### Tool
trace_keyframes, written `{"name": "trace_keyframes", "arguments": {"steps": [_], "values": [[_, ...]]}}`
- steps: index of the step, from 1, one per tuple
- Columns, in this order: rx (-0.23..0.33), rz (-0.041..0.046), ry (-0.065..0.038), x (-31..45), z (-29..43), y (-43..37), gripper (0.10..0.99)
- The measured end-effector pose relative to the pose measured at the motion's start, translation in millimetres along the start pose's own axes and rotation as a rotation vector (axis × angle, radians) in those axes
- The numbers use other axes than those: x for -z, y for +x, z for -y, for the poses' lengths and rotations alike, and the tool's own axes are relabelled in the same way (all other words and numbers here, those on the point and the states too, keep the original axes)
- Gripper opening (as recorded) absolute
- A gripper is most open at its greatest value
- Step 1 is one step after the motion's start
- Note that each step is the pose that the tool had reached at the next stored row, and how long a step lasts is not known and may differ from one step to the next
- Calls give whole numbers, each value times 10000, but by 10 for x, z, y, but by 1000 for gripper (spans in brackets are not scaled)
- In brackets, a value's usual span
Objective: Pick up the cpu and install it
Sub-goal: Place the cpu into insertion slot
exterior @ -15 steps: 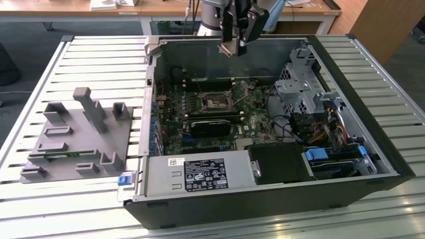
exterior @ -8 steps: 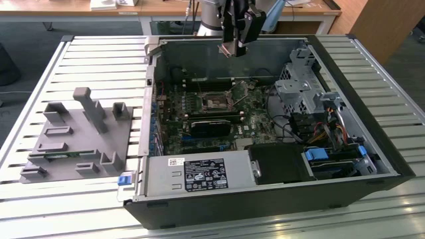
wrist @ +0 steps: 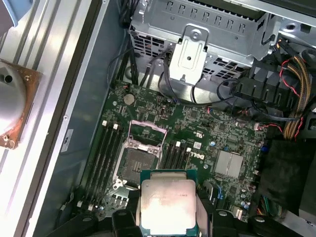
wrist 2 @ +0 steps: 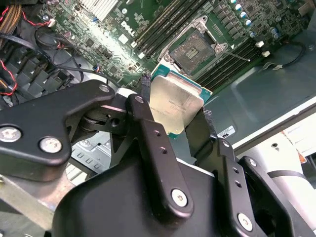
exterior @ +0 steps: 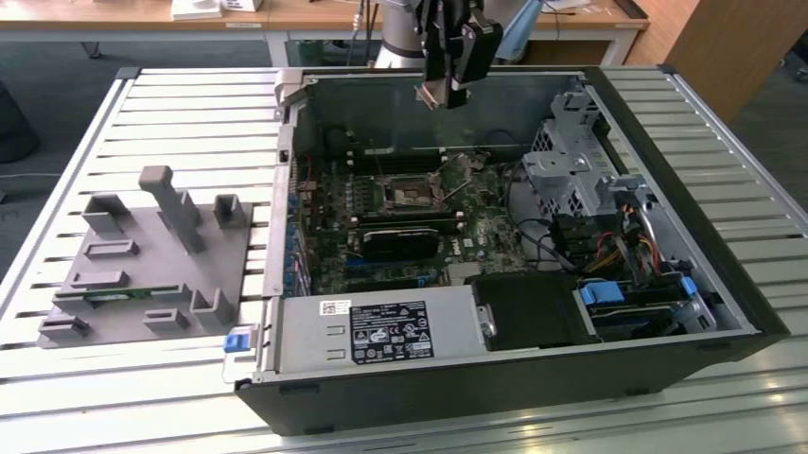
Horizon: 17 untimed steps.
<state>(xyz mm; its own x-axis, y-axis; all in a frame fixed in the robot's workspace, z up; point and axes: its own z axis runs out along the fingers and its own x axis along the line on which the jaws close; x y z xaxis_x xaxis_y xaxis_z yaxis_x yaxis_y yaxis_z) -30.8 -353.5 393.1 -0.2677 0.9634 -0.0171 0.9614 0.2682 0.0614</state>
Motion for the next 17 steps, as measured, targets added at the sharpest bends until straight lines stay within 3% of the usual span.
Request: {"name": "trace_keyframes", "arguments": {"steps": [5,17], "values": [[-148,9,2,-2,0,1,533],[-1287,79,22,-7,2,1,533]]}}
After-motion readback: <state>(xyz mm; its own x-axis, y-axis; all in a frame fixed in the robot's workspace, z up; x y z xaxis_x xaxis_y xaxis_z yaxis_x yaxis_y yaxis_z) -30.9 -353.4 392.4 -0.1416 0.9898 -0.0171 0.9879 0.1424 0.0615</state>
